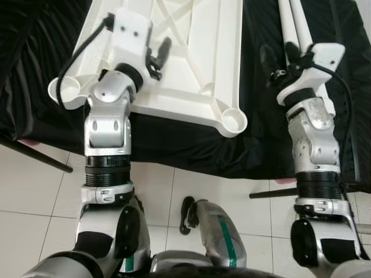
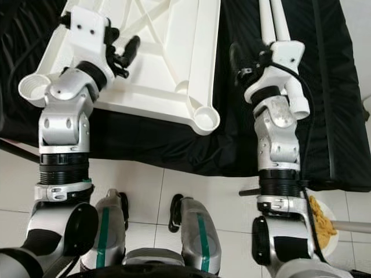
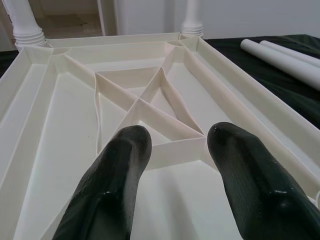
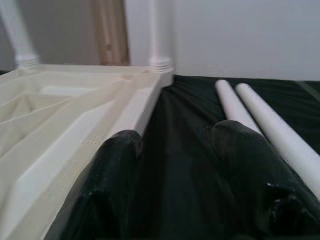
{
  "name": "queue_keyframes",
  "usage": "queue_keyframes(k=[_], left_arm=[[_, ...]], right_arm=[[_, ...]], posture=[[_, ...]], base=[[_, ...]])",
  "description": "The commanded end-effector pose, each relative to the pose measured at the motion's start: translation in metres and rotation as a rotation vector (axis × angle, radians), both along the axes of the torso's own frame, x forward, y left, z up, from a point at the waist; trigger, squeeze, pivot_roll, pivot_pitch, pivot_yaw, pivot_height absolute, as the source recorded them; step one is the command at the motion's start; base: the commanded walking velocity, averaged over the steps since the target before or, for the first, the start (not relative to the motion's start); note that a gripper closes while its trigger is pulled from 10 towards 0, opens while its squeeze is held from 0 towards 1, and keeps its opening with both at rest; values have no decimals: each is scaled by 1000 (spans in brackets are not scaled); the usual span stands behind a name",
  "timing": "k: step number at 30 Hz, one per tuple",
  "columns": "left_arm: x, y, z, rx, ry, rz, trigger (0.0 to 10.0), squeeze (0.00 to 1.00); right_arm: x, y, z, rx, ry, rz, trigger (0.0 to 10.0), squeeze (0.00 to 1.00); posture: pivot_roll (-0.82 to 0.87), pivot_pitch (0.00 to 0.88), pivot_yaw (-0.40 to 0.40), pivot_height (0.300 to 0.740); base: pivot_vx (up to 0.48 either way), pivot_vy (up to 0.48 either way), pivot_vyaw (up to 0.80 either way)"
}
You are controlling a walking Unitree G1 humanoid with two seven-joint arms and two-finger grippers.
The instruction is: Building children table
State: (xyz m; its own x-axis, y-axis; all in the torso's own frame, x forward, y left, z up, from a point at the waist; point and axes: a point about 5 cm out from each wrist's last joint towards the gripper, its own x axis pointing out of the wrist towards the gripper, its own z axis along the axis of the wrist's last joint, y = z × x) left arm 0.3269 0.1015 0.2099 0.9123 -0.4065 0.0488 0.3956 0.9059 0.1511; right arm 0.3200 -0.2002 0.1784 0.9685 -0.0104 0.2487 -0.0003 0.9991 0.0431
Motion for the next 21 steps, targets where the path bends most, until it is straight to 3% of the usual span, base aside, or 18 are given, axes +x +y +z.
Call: queue_keyframes(k=[1,4,9,21], left_arm=[[2,-5,1,6,-3,-9,10000,0],[2,-4,2,4,-5,-9,10000,0],[2,-6,-1,8,-10,17,10000,0],[1,-12,-4,30,-4,-23,10000,0]], right_arm=[[-5,-9,-13,30,26,-94,10000,0],[-8,-7,-19,43,30,-120,10000,0],[-36,10,-41,57,6,-146,10000,0],[-71,7,-56,54,13,-212,10000,0]], posture=[[65,74,-61,740],[64,68,-58,740],[56,66,-35,740],[17,86,10,740]], base=[[0,0,0],[0,0,0],[0,0,0],[0,0,0]])
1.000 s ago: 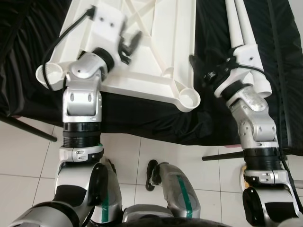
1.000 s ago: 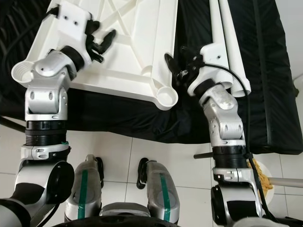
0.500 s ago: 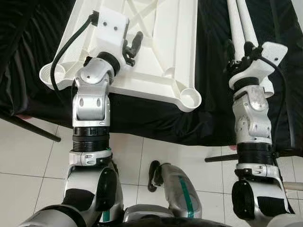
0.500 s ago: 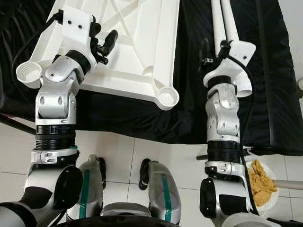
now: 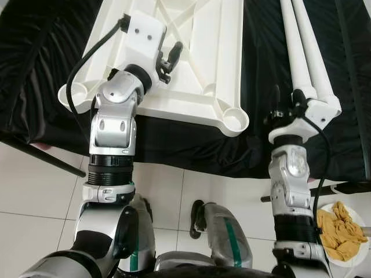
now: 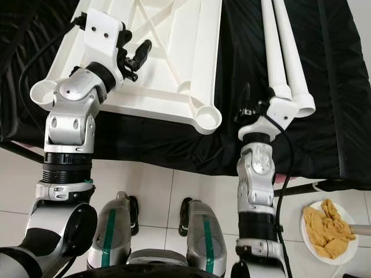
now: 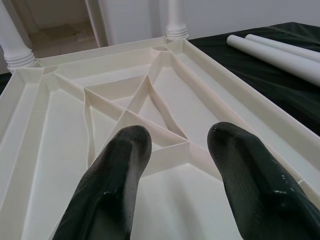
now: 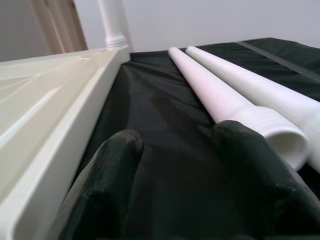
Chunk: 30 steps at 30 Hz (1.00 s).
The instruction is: Building children table
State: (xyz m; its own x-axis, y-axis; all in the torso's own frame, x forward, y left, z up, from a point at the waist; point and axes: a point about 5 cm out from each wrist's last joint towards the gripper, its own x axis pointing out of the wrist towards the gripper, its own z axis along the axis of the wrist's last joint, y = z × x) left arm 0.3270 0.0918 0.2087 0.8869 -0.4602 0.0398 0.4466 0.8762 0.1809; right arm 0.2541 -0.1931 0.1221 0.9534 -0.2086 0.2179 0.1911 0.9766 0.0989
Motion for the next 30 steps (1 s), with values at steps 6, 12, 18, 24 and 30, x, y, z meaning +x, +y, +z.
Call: queue_keyframes(k=[6,12,18,24,30], left_arm=[[2,-6,-2,1,-1,15,10000,0],[2,-9,-1,-10,-10,-4,10000,0],[4,-10,0,-13,-14,4,10000,0],[3,-6,3,-16,-25,30,10000,0],[2,-3,3,-18,-30,45,10000,0]], right_arm=[[-23,-8,-12,21,34,-89,10000,0],[-24,-28,-18,211,50,-225,10000,0],[-6,-37,-13,305,28,-209,10000,0],[23,-28,-5,379,21,-43,10000,0],[26,-21,-6,405,29,13,10000,0]], posture=[[0,93,16,740],[-4,93,15,740],[4,89,3,740],[32,87,-19,740],[46,86,-27,740]], base=[[0,0,0],[0,0,0],[0,0,0],[0,0,0],[0,0,0]])
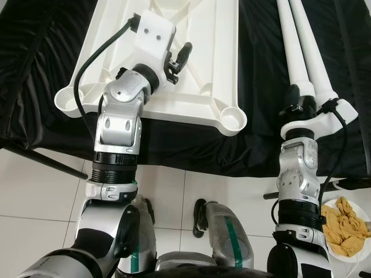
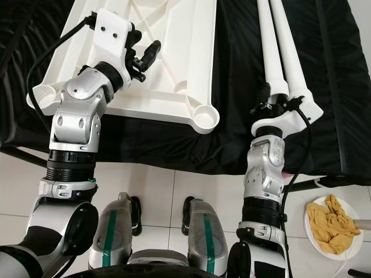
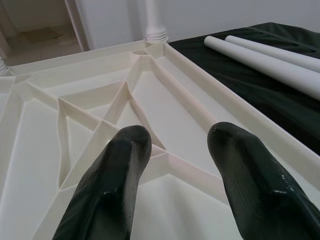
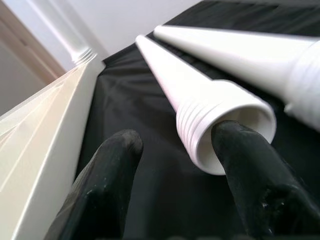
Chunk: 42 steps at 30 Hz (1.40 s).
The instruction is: Building children table
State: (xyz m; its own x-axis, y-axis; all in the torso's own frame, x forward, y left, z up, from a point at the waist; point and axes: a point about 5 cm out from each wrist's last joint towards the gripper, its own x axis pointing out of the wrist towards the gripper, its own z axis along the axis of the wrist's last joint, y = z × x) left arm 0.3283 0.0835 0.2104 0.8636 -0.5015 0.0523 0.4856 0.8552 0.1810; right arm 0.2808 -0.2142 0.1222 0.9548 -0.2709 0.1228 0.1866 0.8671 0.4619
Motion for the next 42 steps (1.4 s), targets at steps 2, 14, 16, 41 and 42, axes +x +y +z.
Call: queue_keyframes(k=[2,14,16,41,42], left_arm=[[1,6,1,-13,-19,92,10000,0],[-1,8,2,-18,-26,108,10000,0],[-1,8,2,-18,-26,106,10000,0],[-5,-6,-6,49,-44,9,10000,0],[-4,-6,-6,56,-47,6,10000,0]], right_arm=[[-1,0,-7,16,27,13,10000,0],[9,-10,-13,79,40,32,10000,0],[13,-13,-13,80,35,37,10000,0],[61,-16,4,225,-64,224,0,0],[62,-14,6,212,-86,241,0,0]], posture=[[46,86,-27,740],[58,81,-32,740],[56,78,-31,740],[66,103,-83,740],[66,102,-84,740]], base=[[0,0,0],[0,0,0],[0,0,0],[0,0,0],[0,0,0]])
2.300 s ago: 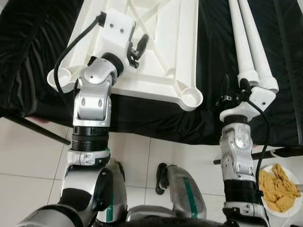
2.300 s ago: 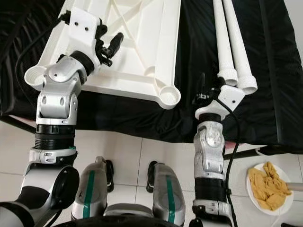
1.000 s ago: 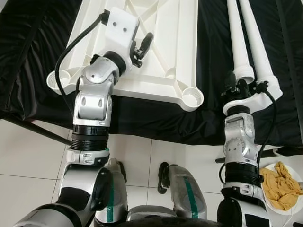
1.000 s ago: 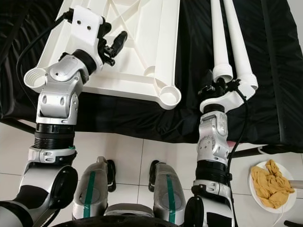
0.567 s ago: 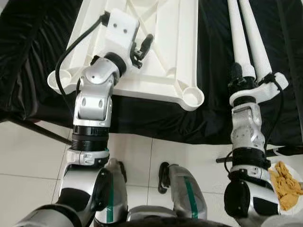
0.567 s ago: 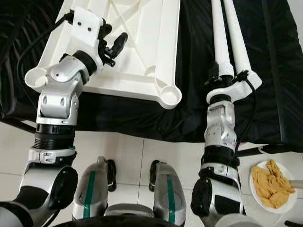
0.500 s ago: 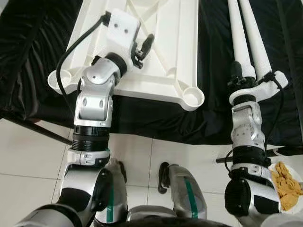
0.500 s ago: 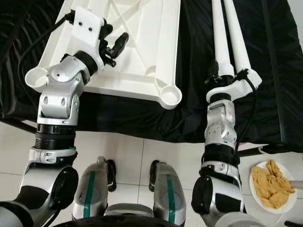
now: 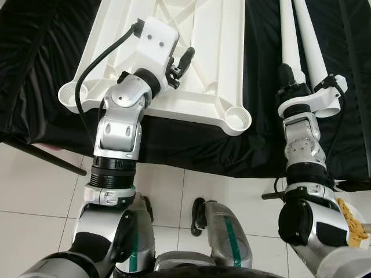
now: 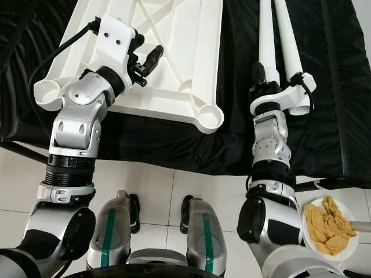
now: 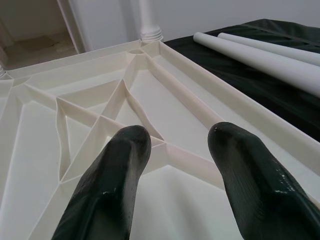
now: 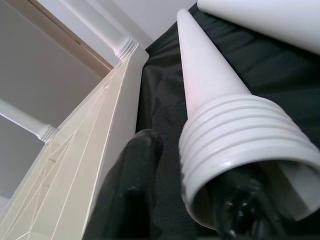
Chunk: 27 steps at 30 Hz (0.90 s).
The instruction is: Building children table
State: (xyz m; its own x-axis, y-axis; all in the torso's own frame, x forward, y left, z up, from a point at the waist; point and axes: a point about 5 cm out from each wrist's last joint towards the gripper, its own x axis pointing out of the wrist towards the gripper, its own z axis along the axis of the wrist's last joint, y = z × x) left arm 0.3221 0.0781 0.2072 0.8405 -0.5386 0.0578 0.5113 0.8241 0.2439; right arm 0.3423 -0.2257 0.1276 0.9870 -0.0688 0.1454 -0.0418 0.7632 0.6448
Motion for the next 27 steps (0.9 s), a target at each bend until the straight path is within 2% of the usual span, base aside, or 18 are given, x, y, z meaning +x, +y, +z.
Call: queue_keyframes(k=[1,5,10,15,16,17,21,24,26,27], left_arm=[[2,0,-2,3,-10,46,10000,0],[4,0,-4,-19,7,63,10000,0],[3,1,-8,-76,44,111,10000,0],[5,2,-7,-95,65,100,10000,0],[6,2,-5,-102,66,94,10000,0],[7,2,-4,-115,78,77,10000,0],[10,3,-1,-143,89,48,10000,0],[12,2,2,-200,129,-11,10000,0],[10,-2,5,-209,143,-108,10000,0],[10,-2,5,-209,143,-108,10000,0]], right_arm=[[1,-2,1,-3,-26,2,0,0],[0,1,7,6,-90,23,0,0],[-5,2,18,-109,-159,-14,0,0],[-5,2,29,-143,-202,-60,0,0],[-5,1,34,-166,-221,-83,6627,0],[-5,0,41,-172,-251,-109,10000,0],[-7,-1,55,-163,-332,-137,10000,0],[-10,4,69,-156,-417,-118,10000,0],[-15,14,80,-181,-490,-61,10000,0],[-15,14,80,-181,-490,-61,10000,0]], posture=[[66,102,-84,740],[62,99,-85,740],[65,89,-75,740],[63,80,-60,740],[60,77,-51,740],[56,72,-42,740],[50,69,-31,740],[37,65,-14,740],[22,59,1,740],[22,59,1,740]], base=[[0,0,0],[0,0,0],[0,0,0],[0,0,0],[0,0,0],[0,0,0],[0,0,0],[0,0,0],[0,0,0],[0,0,0]])
